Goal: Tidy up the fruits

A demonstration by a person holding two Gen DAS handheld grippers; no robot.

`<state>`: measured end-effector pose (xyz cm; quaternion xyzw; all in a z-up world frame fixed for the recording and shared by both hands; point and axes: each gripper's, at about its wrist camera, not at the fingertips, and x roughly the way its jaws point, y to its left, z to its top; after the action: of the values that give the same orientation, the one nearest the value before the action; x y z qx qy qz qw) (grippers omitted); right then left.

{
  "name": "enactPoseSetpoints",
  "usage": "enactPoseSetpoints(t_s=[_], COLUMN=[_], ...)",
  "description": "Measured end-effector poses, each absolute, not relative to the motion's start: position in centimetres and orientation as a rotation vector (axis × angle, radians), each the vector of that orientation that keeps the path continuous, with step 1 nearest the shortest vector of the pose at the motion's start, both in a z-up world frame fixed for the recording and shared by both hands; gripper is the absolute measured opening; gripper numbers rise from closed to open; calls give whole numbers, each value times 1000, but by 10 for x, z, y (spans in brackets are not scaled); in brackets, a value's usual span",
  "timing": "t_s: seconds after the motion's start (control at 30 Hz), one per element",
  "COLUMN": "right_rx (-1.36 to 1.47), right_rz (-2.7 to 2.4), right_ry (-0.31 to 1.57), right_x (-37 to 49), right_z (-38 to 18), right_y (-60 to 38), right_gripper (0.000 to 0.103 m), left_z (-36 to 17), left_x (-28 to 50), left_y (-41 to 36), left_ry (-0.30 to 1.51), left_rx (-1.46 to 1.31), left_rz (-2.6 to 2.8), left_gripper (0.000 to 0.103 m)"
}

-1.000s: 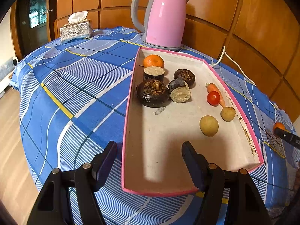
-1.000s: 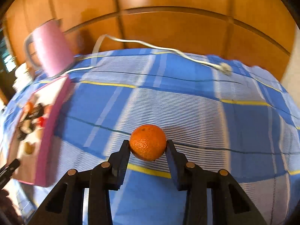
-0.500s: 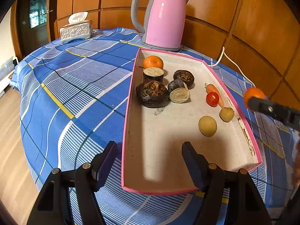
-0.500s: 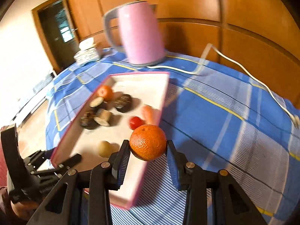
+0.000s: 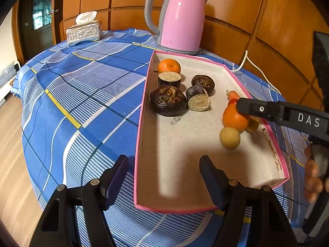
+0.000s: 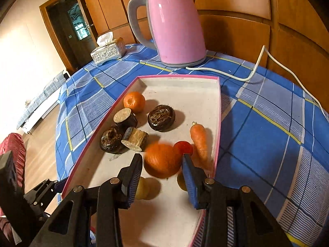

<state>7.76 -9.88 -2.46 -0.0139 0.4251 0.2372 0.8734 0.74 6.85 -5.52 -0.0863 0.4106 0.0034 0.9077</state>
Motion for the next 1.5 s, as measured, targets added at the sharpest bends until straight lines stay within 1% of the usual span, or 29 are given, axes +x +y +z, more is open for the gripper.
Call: enactPoseSetpoints(t_s=[0.03, 0.13, 0.23, 0.33, 0.43, 0.5, 0.53, 0.63, 0.7, 0.83, 0.9, 0.93, 0.97, 1.17, 1.5], right_rx=[-26, -29, -22, -36, -41, -42, -41, -29, -24, -20, -9, -5, -1, 20, -24], right_rz=[494, 485, 473, 450, 420, 391, 378, 323, 277, 201, 163, 151, 136, 84, 83], right_ry=[890, 890, 880, 849, 825, 809, 803, 788, 776, 755, 754, 754, 754, 757, 749], right_x=[77, 75, 70, 61, 52, 45, 43, 34, 26, 14, 7, 5, 1, -9, -15], right_z=[-26, -28, -26, -19, -15, -13, -13, -13, -14, -17, -20, -21, -22, -26, -24], right_y=[-99, -101, -106, -109, -114, -118, -119, -126, -132, -141, -148, -150, -152, -161, -154], right_gripper=[40, 44, 44, 44, 45, 47, 51, 52, 52, 52, 57, 63, 65, 65, 65], left_z=[-55, -54, -52, -48, -43, -39, -37, -31, -28, -24, -22, -21, -19, -14, -12], left_x=[7, 7, 7, 7, 4, 2, 1, -2, -6, -12, -15, -17, -18, -23, -25], left_y=[69, 68, 67, 66, 65, 65, 65, 65, 63, 60, 60, 60, 60, 59, 59], left_ry=[847, 841, 835, 824, 809, 799, 794, 775, 761, 742, 733, 729, 723, 707, 693], left_rx=[-179, -175, -169, -162, -156, -151, -151, -146, -136, -122, -125, -126, -128, -121, -104], left_rz=[7, 5, 4, 8, 13, 18, 20, 26, 28, 28, 25, 24, 25, 38, 70], left_gripper=[72, 72, 72, 74, 78, 81, 82, 87, 93, 98, 100, 101, 103, 103, 103])
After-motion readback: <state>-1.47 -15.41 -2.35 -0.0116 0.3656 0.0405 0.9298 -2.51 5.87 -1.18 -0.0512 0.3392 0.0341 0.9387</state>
